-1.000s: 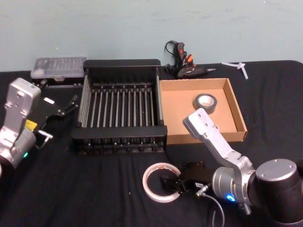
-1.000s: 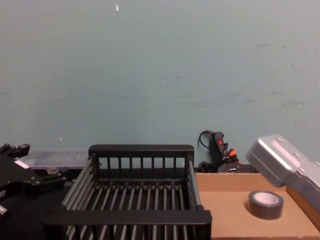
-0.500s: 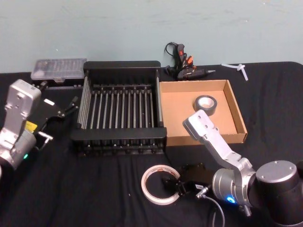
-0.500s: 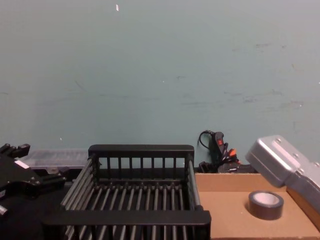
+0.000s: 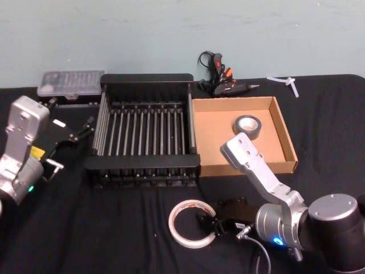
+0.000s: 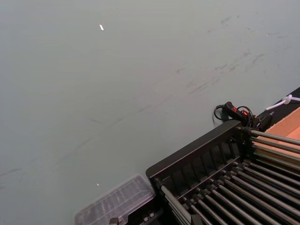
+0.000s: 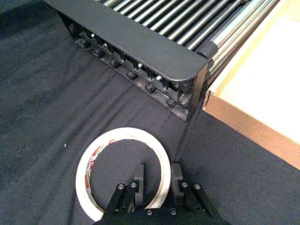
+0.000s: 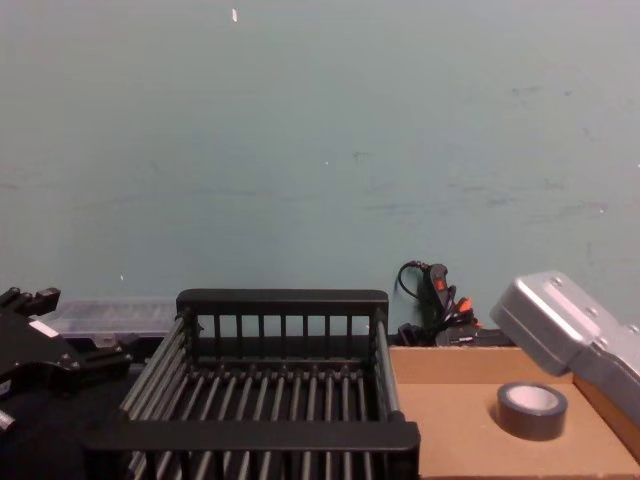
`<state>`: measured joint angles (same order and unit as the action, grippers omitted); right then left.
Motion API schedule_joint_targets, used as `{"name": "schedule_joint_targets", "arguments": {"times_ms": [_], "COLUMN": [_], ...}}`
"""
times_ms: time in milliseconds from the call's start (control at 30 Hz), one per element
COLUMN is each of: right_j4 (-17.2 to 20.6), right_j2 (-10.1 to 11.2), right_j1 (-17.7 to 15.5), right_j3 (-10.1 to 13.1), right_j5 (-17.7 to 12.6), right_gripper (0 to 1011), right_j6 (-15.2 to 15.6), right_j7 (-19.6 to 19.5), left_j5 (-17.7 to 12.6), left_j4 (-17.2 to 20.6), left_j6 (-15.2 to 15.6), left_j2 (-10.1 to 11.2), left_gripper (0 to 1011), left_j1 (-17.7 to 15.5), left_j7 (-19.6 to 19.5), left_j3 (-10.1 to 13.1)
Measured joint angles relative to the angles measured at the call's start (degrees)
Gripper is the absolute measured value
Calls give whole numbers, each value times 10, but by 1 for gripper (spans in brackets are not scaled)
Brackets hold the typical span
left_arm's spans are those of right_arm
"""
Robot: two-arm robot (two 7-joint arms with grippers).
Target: Pick up the white tape and place it into the black box , Pick up the silver tape and place it into the brown box.
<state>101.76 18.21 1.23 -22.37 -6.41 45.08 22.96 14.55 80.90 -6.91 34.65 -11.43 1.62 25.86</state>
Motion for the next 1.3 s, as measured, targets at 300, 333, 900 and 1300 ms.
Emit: {"name": "schedule_joint_targets", "arguments": {"times_ms": [300, 333, 900, 1300], "right_j4": [0, 0, 0, 8], "right_j2": [0, 0, 0, 2], "right_j1": [0, 0, 0, -6], "right_j3": [0, 0, -1, 8], "right_j5": [0, 0, 0, -8], "right_gripper": [302, 293, 170, 97], "right_j6": [0, 0, 0, -9], "right_j7": [0, 0, 1, 0], "left_j5": [0, 0, 0, 0], "left_j4": [0, 0, 0, 0], "left_j6": [0, 0, 0, 0], "left_j2": [0, 0, 0, 0], "left_gripper": [1001, 1001, 1001, 1001], "left_j1": [0, 0, 0, 0], "left_j7": [0, 0, 0, 0], "left_j3": [0, 0, 0, 0]}}
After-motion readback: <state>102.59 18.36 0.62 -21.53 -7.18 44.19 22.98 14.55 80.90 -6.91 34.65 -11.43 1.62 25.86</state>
